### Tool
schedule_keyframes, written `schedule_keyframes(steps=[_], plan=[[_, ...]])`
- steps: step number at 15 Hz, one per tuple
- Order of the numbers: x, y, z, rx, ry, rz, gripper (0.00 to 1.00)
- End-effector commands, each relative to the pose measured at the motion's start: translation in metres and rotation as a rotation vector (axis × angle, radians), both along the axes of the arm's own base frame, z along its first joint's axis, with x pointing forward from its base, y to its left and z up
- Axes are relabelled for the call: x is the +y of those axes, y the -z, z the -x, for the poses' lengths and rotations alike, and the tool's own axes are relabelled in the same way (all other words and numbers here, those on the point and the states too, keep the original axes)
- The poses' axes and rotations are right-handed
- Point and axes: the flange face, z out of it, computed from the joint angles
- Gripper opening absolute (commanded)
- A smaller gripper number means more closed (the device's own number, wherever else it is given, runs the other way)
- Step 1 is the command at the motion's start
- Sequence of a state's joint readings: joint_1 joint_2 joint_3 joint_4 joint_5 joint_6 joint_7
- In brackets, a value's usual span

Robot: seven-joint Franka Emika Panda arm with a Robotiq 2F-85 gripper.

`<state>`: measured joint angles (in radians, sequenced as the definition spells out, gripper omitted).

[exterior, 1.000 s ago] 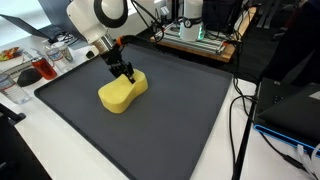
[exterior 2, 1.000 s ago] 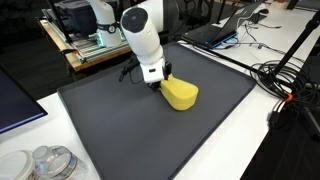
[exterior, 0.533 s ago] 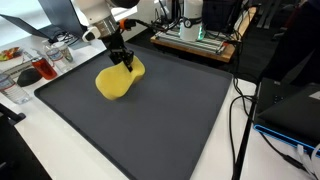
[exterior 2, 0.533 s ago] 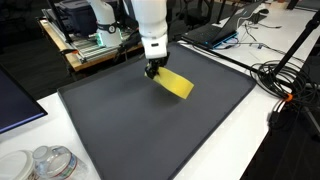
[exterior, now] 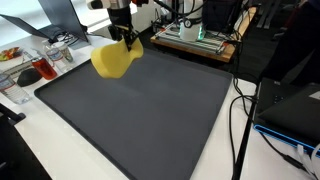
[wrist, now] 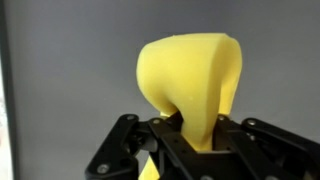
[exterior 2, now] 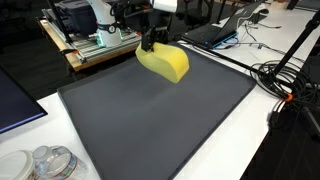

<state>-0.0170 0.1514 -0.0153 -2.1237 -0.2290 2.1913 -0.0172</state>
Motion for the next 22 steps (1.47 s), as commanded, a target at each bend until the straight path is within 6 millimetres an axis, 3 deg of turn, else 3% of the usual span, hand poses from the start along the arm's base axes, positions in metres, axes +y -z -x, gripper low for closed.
schedule_keyframes(steps=[1,9,18,22], plan=[[0.015,-0.046,0.024,-0.029,0.026,0.135,0.03],[0.038,-0.159,0.061,-0.180,0.028,0.230,0.03],[0.041,-0.324,0.125,-0.372,0.072,0.241,0.03],[0.048,-0.384,0.134,-0.483,0.076,0.238,0.03]])
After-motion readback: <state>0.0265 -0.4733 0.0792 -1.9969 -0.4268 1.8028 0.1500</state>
